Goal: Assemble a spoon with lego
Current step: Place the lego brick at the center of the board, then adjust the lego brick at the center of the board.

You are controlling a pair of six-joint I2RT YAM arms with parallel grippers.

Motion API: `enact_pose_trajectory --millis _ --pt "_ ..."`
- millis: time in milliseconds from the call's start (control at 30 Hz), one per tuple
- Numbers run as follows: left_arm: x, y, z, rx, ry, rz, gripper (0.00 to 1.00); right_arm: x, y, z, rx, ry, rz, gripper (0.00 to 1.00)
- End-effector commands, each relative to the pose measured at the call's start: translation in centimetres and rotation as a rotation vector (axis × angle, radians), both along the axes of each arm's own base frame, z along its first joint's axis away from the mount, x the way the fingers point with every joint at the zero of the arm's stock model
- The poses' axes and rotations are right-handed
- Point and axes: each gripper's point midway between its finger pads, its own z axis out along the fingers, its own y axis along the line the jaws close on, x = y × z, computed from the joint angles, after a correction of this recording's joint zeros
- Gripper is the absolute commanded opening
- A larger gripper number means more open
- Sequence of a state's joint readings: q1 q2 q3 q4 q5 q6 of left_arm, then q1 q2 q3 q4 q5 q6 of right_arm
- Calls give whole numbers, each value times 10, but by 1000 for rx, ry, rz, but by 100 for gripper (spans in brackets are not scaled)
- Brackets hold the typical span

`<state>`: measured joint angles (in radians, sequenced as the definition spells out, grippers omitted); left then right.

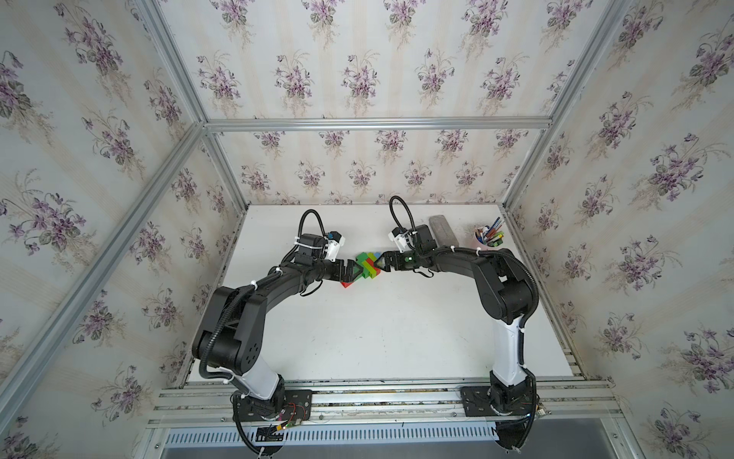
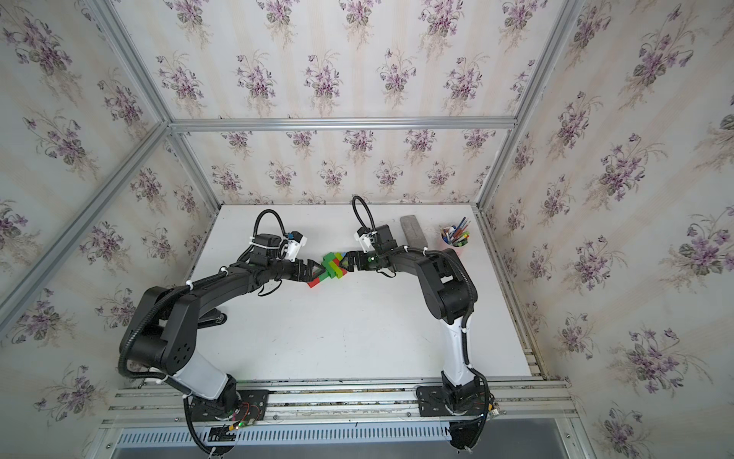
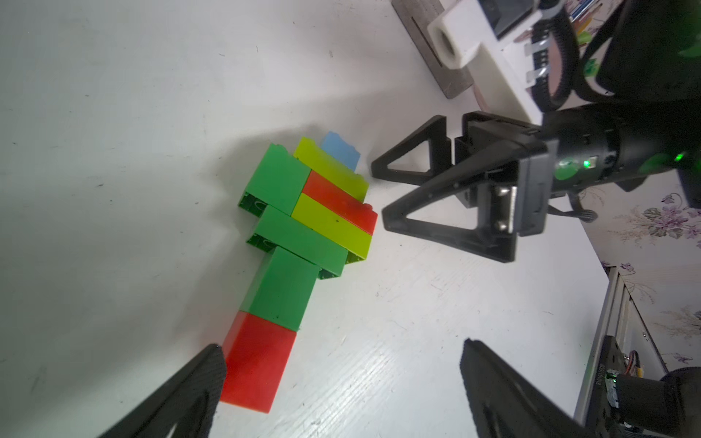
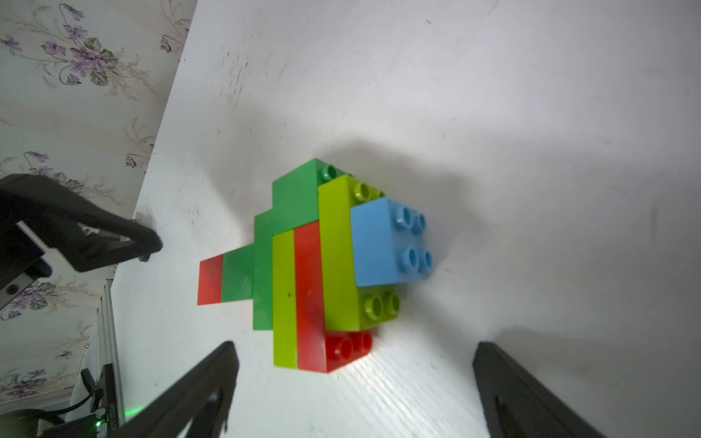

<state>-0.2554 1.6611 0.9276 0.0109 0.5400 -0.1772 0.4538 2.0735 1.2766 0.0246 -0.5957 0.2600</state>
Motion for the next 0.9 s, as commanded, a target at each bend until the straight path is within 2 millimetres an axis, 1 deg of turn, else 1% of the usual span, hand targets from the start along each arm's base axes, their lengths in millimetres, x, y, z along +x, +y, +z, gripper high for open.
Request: enact_pose_trajectory --millis 0,67,167,267,367,467,500,567,633,667,700,733,800,833,867 --pt "12 -1 -5 7 -15 0 99 -9 -4 9 -4 11 -6 100" --pt "17 -2 -13 4 7 -5 99 -14 -7 19 1 -5 -9 100" --pt "19 -8 -24 -15 48 -18 99 -20 -13 38 0 -43 -18 100" --pt "12 -16 -29 -36 74 -43 99 -26 -22 56 -14 -81 -29 100" --pt "-4 -32 -30 -52 94 -84 99 -26 -36 72 -24 -124 -57 100" --pt "-26 -50 -26 -83 89 -109 99 -24 -54 86 -29 -162 -92 100" --pt "-31 -53 -24 -90 88 -114 99 -23 -59 89 -29 -169 -102 100" --pt "-38 -53 -22 -92 85 -98 99 -21 -73 96 -31 -185 -125 100" --pt "-37 -41 -18 -67 58 -49 99 -19 -87 101 -38 -208 -153 100" --pt "-33 -32 -11 -56 30 -19 99 -17 -96 105 -45 -226 -173 100" --pt "-28 -22 -2 -50 -3 16 99 -15 -106 108 -59 -248 -200 100" --pt "-23 -9 13 -38 -56 59 99 -12 -119 112 -81 -277 -241 100" --pt "-13 28 45 15 -187 178 99 -6 -149 117 -140 -355 -342 100" --pt "-9 51 60 65 -260 252 99 -3 -170 119 -177 -397 -414 100" --pt "-8 75 70 125 -322 325 99 -2 -188 121 -197 -437 -471 100"
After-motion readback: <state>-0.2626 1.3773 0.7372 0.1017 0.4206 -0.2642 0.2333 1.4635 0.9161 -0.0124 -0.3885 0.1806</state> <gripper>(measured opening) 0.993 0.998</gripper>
